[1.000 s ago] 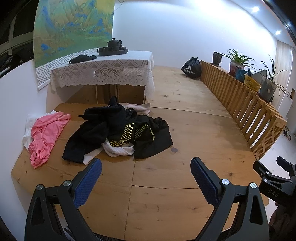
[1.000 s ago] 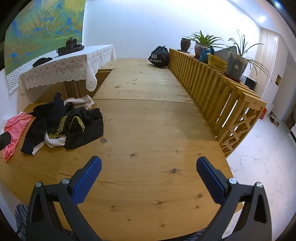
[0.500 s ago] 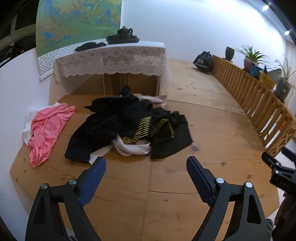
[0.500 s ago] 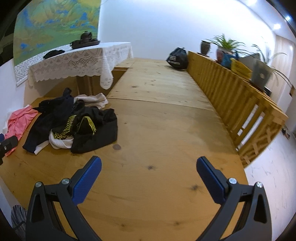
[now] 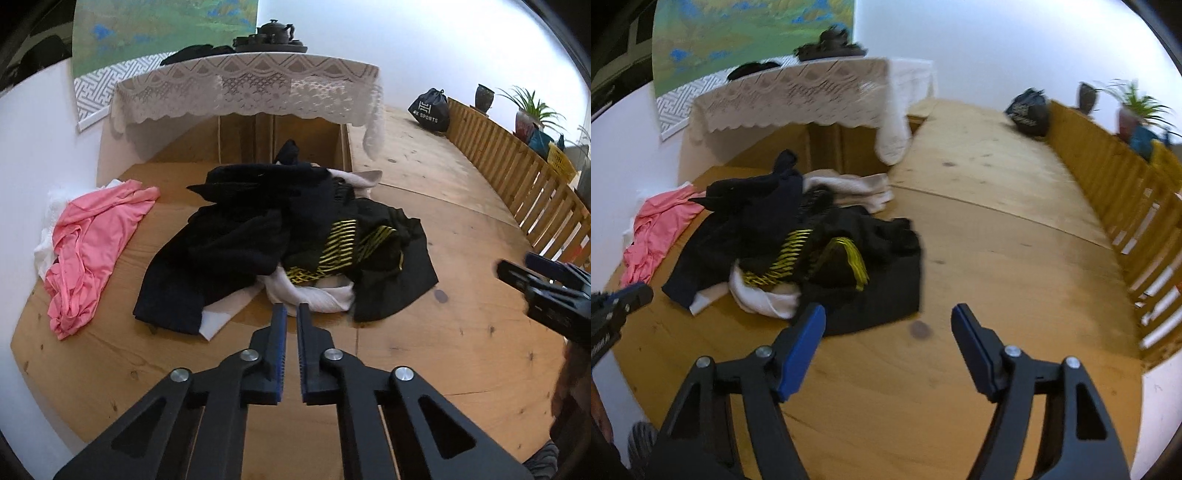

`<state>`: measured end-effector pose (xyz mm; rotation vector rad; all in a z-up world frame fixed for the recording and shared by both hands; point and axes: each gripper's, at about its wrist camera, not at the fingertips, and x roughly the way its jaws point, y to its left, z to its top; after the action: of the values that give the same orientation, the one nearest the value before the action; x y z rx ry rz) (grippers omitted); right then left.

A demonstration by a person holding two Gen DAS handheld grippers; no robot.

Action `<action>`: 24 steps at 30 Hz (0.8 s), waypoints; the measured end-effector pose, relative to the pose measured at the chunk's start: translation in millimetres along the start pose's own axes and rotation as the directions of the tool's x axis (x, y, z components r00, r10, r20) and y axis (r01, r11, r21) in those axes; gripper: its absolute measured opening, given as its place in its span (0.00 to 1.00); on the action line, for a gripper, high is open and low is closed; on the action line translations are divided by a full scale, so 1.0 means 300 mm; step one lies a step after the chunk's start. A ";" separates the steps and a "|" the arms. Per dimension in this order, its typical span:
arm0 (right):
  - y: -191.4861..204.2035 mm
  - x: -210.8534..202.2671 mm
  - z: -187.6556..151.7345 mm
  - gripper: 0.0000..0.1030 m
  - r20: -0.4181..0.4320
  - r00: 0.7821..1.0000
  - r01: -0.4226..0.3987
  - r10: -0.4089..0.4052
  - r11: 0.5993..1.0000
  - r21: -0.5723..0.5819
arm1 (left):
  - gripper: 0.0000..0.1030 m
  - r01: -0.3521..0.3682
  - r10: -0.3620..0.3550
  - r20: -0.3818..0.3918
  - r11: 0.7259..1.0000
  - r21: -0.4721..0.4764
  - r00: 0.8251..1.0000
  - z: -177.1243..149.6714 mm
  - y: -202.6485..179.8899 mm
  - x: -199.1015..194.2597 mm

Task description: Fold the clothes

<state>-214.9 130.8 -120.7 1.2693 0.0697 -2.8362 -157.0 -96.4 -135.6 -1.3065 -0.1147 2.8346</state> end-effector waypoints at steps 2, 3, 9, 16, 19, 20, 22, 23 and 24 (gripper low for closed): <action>0.048 0.069 0.048 0.68 -0.020 1.000 -0.023 0.023 1.000 -0.015 | 0.00 -0.004 0.004 0.001 1.000 -0.008 1.000 0.007 0.039 0.017; 0.070 0.094 0.068 0.68 -0.016 1.000 -0.025 0.024 0.999 -0.026 | 0.00 -0.009 0.009 0.001 1.000 -0.010 1.000 0.010 0.058 0.026; 0.154 0.234 0.145 0.68 -0.026 1.000 -0.009 0.007 0.997 -0.083 | 0.00 -0.038 0.038 -0.008 0.999 -0.034 0.999 0.023 0.160 0.074; 0.201 0.444 0.191 0.68 -0.115 0.993 -0.043 0.033 0.996 -0.083 | 0.00 -0.043 0.042 -0.017 0.997 -0.065 0.999 0.024 0.214 0.118; 0.223 0.499 0.193 0.68 -0.133 0.990 -0.060 0.048 0.994 -0.087 | 0.00 -0.036 0.035 -0.019 0.997 -0.067 0.999 0.025 0.216 0.128; 0.229 0.514 0.193 0.68 -0.134 0.989 -0.067 0.055 0.994 -0.088 | 0.00 -0.034 0.033 -0.019 0.997 -0.067 0.999 0.026 0.216 0.132; 0.239 0.541 0.189 0.68 -0.141 0.988 -0.075 0.063 0.994 -0.085 | 0.00 -0.029 0.027 -0.021 0.997 -0.066 0.999 0.027 0.215 0.140; 0.244 0.556 0.188 0.68 -0.147 0.987 -0.080 0.068 0.993 -0.082 | 0.00 -0.025 0.023 -0.024 0.997 -0.067 0.999 0.028 0.215 0.146; 0.248 0.567 0.186 0.68 -0.154 0.985 -0.089 0.077 0.993 -0.076 | 0.00 -0.022 0.020 -0.025 0.997 -0.068 0.999 0.029 0.214 0.151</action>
<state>-366.2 51.5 -212.6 1.4306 0.1337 -2.6349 -191.9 -158.9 -169.1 -1.3630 -0.2000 2.8553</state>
